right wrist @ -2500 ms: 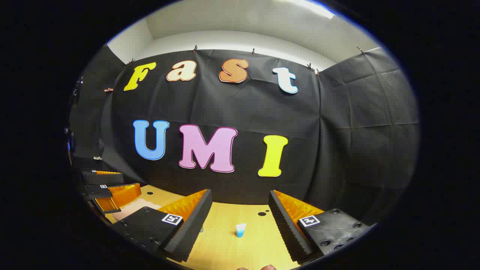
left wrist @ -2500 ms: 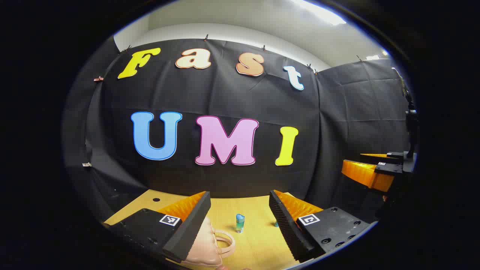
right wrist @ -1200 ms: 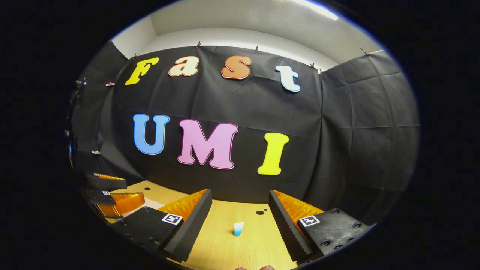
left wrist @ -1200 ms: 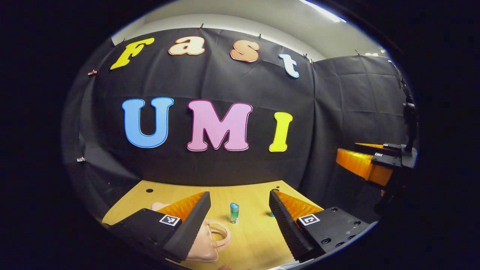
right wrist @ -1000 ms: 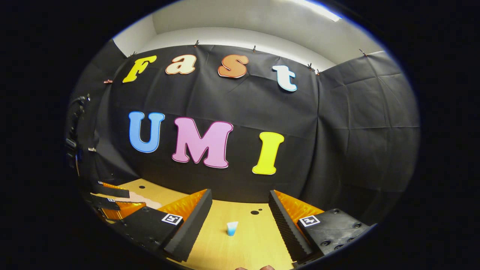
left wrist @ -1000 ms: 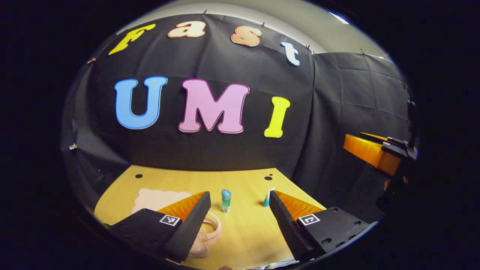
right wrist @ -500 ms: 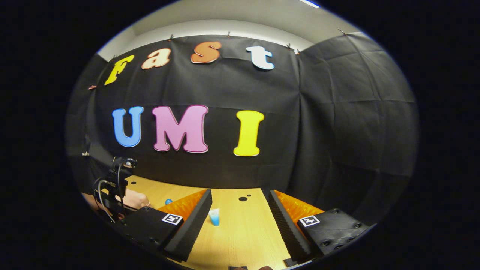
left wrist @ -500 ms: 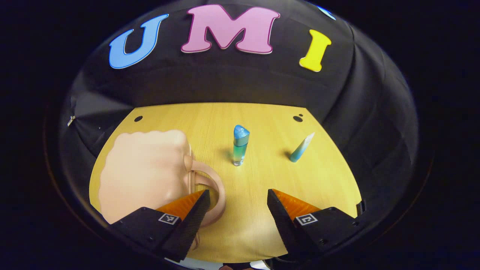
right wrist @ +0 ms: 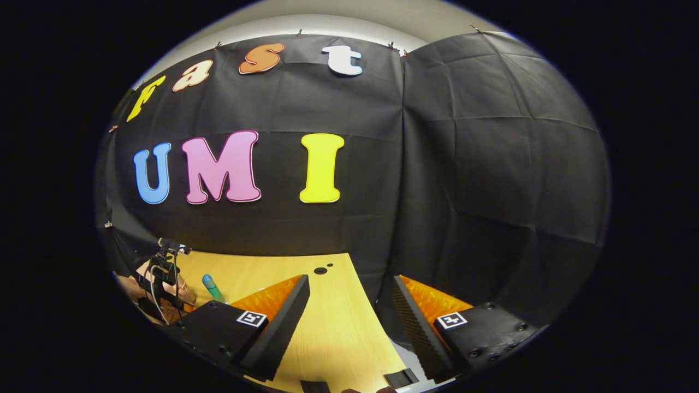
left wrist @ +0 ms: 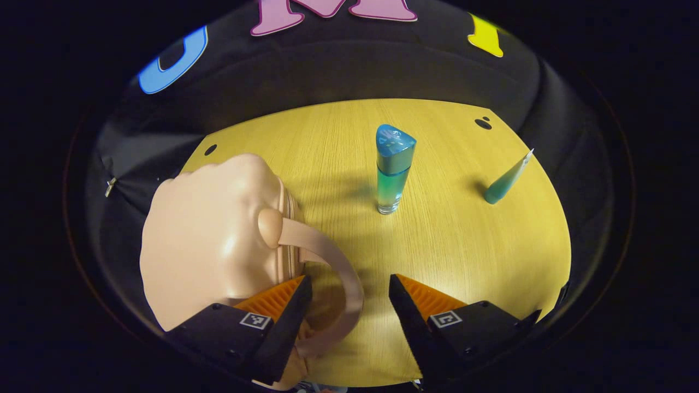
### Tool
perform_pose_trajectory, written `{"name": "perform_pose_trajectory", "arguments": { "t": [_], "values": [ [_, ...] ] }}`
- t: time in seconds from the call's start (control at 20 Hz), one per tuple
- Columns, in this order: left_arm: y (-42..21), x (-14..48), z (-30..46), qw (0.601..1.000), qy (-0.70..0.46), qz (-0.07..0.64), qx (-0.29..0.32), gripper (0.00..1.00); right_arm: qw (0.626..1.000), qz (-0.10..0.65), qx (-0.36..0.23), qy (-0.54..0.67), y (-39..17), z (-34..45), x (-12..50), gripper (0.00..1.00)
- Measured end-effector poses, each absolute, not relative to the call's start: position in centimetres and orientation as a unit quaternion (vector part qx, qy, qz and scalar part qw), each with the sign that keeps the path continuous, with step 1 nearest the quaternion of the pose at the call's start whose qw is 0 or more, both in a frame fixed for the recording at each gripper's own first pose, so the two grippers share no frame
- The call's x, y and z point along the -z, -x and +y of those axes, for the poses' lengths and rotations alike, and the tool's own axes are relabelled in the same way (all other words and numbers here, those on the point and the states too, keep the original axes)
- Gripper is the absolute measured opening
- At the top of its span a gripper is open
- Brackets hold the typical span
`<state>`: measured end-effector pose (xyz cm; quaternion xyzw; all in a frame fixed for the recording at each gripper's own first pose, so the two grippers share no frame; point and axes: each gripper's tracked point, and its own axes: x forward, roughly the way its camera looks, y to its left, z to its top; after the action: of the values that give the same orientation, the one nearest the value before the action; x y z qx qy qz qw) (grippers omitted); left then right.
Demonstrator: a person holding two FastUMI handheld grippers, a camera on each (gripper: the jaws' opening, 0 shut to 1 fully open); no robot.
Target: First open the suitcase, pack the skin care products into it, and then close the suitcase.
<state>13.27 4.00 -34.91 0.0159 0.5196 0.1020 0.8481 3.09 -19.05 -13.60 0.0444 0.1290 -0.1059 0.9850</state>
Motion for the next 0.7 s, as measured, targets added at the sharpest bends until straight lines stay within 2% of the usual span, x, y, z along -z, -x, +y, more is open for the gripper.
{"name": "perform_pose_trajectory", "arguments": {
  "t": [0.05,0.1,0.15,0.2,0.25,0.5,0.7],
  "values": [
    [-12.9,35.9,3.4,0.840,0.001,0.534,-0.092,0.82,0.985,0.129,0.104,-0.042,-3.3,-19.0,13.6,0.96],
    [-12.5,36.8,3.1,0.832,0.021,0.547,-0.088,0.63,0.986,0.127,0.100,-0.039,-3.6,-18.8,13.5,0.96],
    [-12.2,36.7,3.9,0.830,0.020,0.549,-0.096,0.54,0.987,0.127,0.096,-0.037,-3.8,-18.6,13.5,0.96],
    [-12.3,37.2,4.3,0.832,0.028,0.547,-0.089,0.30,0.987,0.126,0.092,-0.037,-4.1,-18.3,13.4,0.96],
    [-12.3,36.8,3.7,0.834,0.035,0.545,-0.080,0.24,0.988,0.125,0.088,-0.035,-4.3,-18.1,13.5,0.96],
    [-13.1,31.3,3.1,0.854,-0.017,0.518,-0.048,0.14,0.990,0.124,0.063,-0.033,-5.6,-16.5,13.6,0.96],
    [-12.5,24.7,4.5,0.870,0.032,0.490,-0.042,0.13,0.989,0.133,0.034,-0.047,-7.2,-14.7,14.5,0.96]
  ]
}}
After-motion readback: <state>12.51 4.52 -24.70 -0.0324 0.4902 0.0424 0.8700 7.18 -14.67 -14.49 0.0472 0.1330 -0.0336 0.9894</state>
